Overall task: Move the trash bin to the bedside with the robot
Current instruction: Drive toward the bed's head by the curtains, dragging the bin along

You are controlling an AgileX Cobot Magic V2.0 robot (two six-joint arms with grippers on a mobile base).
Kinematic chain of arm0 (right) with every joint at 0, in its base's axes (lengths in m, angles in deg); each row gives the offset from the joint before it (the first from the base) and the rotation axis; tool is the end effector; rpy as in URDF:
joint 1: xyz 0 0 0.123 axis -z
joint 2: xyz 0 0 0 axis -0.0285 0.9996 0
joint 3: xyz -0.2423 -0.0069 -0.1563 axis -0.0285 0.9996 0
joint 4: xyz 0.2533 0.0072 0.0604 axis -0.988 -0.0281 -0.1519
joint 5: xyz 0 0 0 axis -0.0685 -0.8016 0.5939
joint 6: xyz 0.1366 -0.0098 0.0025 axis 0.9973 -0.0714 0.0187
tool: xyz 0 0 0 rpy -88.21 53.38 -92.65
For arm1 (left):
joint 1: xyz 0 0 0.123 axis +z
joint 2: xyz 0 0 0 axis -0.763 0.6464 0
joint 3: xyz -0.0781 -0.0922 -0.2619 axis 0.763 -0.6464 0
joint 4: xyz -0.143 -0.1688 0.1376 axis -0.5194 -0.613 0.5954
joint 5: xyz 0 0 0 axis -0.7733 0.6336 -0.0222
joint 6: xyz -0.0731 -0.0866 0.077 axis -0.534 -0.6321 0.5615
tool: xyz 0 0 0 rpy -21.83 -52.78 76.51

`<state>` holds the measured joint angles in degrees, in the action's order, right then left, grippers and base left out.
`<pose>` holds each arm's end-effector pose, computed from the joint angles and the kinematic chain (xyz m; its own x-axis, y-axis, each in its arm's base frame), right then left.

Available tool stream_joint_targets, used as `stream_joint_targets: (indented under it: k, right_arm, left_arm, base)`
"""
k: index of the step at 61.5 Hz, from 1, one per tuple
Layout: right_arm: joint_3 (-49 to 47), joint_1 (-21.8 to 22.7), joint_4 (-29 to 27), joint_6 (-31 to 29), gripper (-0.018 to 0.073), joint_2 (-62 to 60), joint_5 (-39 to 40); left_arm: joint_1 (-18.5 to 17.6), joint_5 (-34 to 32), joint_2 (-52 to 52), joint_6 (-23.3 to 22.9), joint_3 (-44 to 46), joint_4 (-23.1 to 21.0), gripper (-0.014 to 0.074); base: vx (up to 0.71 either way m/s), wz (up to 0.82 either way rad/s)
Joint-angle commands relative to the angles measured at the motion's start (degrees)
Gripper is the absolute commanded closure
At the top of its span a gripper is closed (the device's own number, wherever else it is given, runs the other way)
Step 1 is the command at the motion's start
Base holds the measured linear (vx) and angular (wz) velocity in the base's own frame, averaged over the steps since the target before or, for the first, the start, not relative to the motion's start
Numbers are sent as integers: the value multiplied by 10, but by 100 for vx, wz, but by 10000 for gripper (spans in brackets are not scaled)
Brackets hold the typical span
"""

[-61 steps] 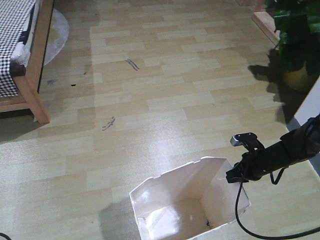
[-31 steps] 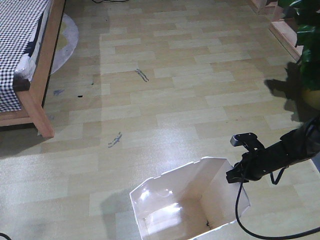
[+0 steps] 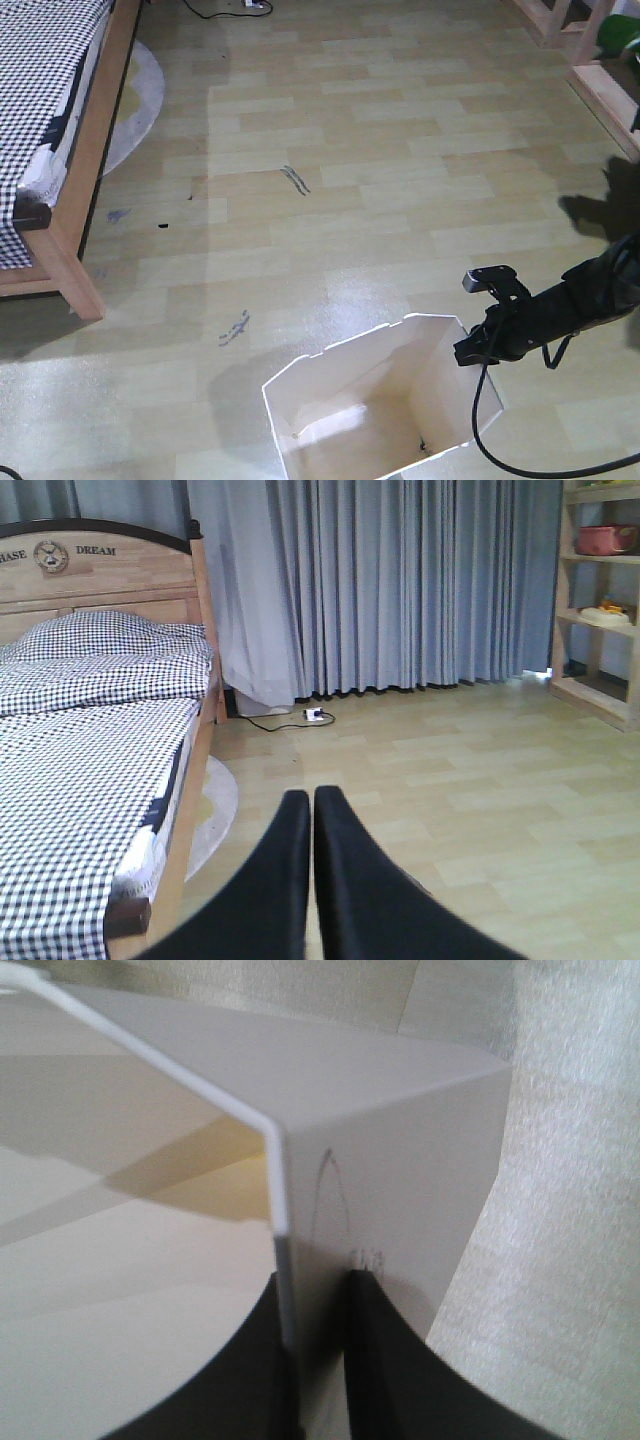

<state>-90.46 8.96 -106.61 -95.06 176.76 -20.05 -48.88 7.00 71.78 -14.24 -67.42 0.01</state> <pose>0.3180 0.0231 -0.0776 -0.9218 -0.3050 -0.2391 -0.3795 0.8355 0.3973 0.1078 0.0018 0.1953 -0.0067 0.0275 -0.9996 -0.0169 0.9995 0.0276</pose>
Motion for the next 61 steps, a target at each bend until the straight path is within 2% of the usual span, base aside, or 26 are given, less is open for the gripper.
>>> stream_joint_targets:
  k: [1, 61]
  right_arm:
    - [-5, 2, -24, 3, 563, -40, -106]
    - [-5, 2, -24, 3, 563, -40, -106]
  left_arm:
    - [0, -42, -4, -8, -7, -5, 603]
    - [0, -42, -4, -8, -7, -5, 603]
  base:
    - [37, 11]
    - [38, 8]
